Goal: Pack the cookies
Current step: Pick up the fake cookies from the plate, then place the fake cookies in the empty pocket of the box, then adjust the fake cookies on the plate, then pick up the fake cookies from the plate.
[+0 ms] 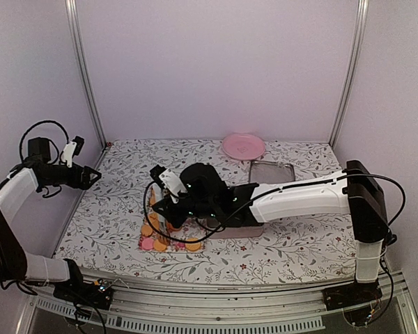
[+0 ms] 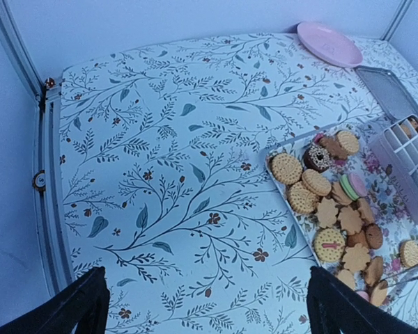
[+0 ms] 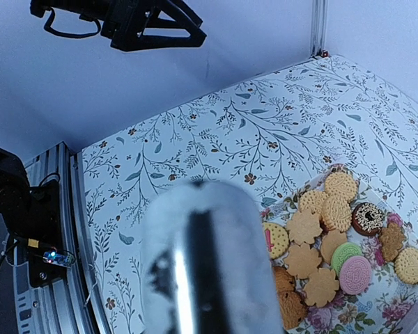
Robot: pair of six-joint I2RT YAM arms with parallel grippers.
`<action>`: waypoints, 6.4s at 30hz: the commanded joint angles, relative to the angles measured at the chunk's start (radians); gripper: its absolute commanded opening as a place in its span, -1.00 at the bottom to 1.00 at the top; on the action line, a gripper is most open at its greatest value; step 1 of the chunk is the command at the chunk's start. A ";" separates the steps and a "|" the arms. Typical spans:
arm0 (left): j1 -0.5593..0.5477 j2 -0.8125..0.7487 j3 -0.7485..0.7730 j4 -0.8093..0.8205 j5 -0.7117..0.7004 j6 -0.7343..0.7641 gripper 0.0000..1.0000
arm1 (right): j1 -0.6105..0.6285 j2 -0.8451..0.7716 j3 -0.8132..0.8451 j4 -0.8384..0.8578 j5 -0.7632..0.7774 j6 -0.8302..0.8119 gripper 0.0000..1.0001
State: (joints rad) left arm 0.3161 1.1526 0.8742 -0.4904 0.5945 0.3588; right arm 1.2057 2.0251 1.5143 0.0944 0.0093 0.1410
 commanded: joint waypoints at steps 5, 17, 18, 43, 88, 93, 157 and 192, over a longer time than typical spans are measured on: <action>-0.008 0.016 0.020 -0.002 0.022 0.000 0.98 | 0.026 -0.065 -0.067 0.037 0.017 0.036 -0.86; -0.012 0.010 0.032 -0.007 0.020 -0.006 0.97 | 0.027 -0.157 -0.095 0.064 0.090 0.012 -1.00; -0.012 0.010 0.031 -0.007 0.019 -0.006 0.97 | 0.026 -0.162 -0.095 0.064 0.096 0.009 -1.00; -0.018 0.014 0.039 -0.022 0.027 0.002 0.95 | -0.112 -0.343 -0.099 -0.019 0.227 -0.210 -1.00; -0.037 0.022 0.051 -0.043 0.016 0.016 0.97 | -0.239 -0.319 -0.199 -0.058 0.214 -0.212 -0.55; -0.038 0.026 0.060 -0.046 0.019 0.014 0.96 | -0.238 -0.344 -0.187 -0.059 0.221 -0.216 -0.38; -0.054 0.039 0.086 -0.099 0.039 0.016 0.91 | -0.018 -0.017 -0.040 0.121 0.072 -0.082 -0.87; -0.061 0.032 0.080 -0.091 0.033 0.018 0.91 | -0.037 -0.129 -0.098 0.111 0.079 -0.057 -0.54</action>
State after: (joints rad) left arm 0.2638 1.1870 0.9421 -0.5819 0.6209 0.3672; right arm 1.1751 1.9141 1.4269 0.1745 0.0937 0.0639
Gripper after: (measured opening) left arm 0.953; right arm 0.264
